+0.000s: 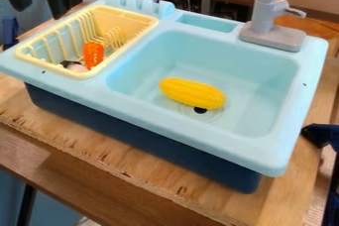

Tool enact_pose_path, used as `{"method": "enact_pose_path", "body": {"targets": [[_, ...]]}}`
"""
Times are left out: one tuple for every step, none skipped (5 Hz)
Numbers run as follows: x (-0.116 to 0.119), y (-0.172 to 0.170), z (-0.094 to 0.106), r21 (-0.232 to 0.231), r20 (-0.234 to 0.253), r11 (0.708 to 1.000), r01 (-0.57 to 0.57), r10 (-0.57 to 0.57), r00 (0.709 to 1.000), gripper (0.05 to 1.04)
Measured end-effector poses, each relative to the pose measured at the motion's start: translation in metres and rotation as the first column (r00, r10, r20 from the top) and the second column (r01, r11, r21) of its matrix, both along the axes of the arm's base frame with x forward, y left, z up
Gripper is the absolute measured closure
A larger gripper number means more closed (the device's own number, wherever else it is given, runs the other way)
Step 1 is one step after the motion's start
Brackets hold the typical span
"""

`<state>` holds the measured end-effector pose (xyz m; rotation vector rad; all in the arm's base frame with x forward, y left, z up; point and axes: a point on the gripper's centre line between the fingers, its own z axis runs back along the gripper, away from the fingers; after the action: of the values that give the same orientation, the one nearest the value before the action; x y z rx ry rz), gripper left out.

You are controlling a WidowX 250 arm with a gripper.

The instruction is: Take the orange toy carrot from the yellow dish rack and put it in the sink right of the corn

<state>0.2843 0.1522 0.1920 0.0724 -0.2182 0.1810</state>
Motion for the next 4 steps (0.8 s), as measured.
{"method": "enact_pose_path", "body": {"targets": [[0.011, 0.008, -0.021, -0.015, -0.014, 0.998, -0.059, 0.059, 0.998, 0.084], [0.027, 0.009, -0.032, -0.066, -0.007, 0.994, -0.085, 0.085, 0.996, 0.084], [0.034, 0.003, -0.040, -0.098, -0.006, 0.989, -0.109, 0.109, 0.994, 0.084], [0.045, -0.007, -0.046, -0.131, -0.010, 0.982, -0.138, 0.138, 0.990, 0.084]]}}
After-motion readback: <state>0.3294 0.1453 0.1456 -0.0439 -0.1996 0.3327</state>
